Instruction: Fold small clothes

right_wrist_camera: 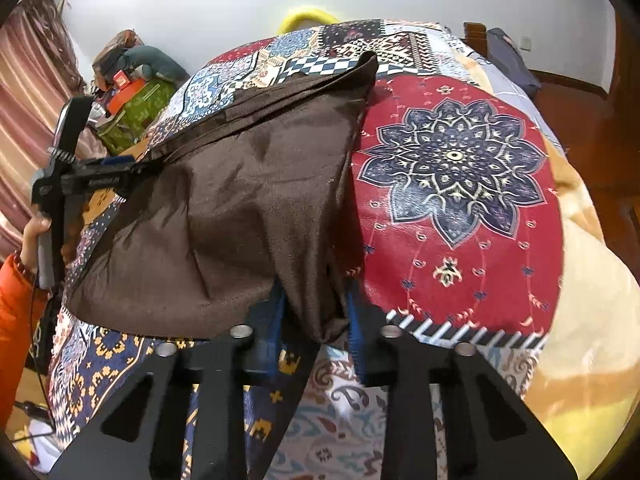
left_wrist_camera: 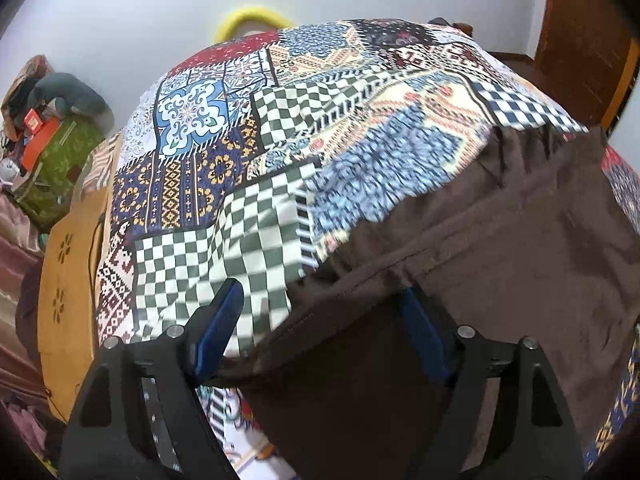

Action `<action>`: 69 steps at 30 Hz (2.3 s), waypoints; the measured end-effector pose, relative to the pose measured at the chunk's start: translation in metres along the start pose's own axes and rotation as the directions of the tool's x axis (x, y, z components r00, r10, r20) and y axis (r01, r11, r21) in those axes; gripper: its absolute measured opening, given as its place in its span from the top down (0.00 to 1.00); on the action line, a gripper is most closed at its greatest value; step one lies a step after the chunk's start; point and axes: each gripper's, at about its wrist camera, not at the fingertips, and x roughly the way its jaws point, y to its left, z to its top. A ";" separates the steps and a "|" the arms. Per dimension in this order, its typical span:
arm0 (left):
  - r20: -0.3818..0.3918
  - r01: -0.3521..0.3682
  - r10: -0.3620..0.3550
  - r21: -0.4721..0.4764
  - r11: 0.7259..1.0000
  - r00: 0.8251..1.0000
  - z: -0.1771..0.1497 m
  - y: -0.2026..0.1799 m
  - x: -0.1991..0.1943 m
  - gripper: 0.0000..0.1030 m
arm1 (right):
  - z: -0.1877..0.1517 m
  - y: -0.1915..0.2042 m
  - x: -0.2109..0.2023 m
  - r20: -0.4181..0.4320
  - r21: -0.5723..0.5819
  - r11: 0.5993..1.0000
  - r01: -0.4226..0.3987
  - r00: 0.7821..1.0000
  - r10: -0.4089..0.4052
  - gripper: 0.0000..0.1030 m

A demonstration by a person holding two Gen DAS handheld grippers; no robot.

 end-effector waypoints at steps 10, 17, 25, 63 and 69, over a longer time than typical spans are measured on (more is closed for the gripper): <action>-0.020 0.165 -0.168 -0.093 0.982 0.986 0.003 0.013 0.019 0.85 | 0.006 0.004 -0.001 0.017 -0.069 0.997 0.025 1.000 -0.024 0.89; -0.101 0.141 -0.149 -0.081 0.987 0.984 -0.032 0.018 0.008 0.96 | 0.037 -0.005 0.005 0.036 -0.052 0.998 0.045 0.998 -0.043 0.89; -0.196 0.210 -0.229 -0.114 0.971 0.953 -0.108 0.027 -0.032 0.97 | 0.042 0.008 -0.018 0.087 -0.018 0.998 0.067 0.994 -0.065 0.59; -0.044 0.140 -0.147 -0.140 0.980 0.988 -0.191 -0.034 -0.132 0.50 | -0.056 0.086 -0.048 -0.056 -0.228 0.974 -0.008 0.998 -0.005 0.59; -0.075 0.045 -0.054 -0.120 0.992 0.996 -0.201 -0.025 -0.124 0.49 | -0.063 0.089 -0.072 -0.012 -0.245 0.970 -0.001 1.000 -0.002 0.59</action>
